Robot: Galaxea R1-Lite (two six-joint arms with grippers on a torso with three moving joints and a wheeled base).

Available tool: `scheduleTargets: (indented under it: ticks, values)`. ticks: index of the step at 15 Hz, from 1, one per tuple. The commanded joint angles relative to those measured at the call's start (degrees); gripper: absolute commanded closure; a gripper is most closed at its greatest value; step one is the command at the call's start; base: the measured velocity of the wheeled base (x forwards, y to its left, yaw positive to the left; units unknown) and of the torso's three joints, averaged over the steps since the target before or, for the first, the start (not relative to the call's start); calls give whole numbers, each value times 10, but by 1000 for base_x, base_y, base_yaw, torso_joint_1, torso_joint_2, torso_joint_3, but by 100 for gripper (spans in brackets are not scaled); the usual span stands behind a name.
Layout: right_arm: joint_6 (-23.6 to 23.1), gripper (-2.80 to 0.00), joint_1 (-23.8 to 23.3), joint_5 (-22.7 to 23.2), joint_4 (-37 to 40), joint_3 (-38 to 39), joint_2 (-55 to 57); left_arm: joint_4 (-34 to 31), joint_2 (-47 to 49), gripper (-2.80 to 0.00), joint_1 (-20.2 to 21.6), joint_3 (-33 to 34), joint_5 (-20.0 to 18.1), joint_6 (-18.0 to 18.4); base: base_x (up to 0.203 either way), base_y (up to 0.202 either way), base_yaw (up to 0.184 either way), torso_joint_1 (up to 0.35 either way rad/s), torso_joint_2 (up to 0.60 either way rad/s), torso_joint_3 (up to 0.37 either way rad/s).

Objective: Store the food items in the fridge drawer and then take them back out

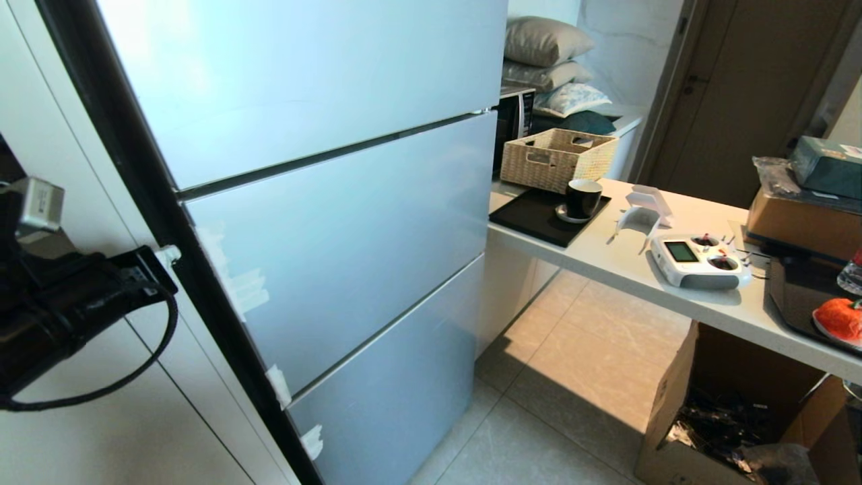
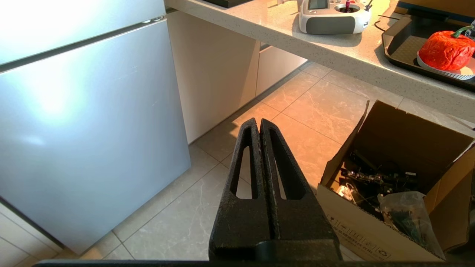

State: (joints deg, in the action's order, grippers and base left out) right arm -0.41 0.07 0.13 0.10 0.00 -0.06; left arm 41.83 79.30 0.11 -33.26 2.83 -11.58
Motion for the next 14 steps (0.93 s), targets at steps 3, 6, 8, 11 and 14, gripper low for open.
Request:
scheduleTargets:
  ticks: [3,6,8,11,14]
  values:
    - [0,0,0,0,0,0,1,41,26,0,0,-1,-3,-2,0,0,0,0,0,0]
    - [0,0,0,0,0,0,1,41,21,0,-6,3,-5,-2,0,0,0,0,0,0]
    - [0,0,0,0,0,0,1,41,15,0,-19,4,-10,-2,0,0,0,0,0,0]
    - [0,0,0,0,0,0,1,41,7,0,-39,7,-11,-2,0,0,0,0,0,0]
    - [0,0,0,0,0,0,1,41,4,0,-50,13,-12,-2,0,0,0,0,0,0]
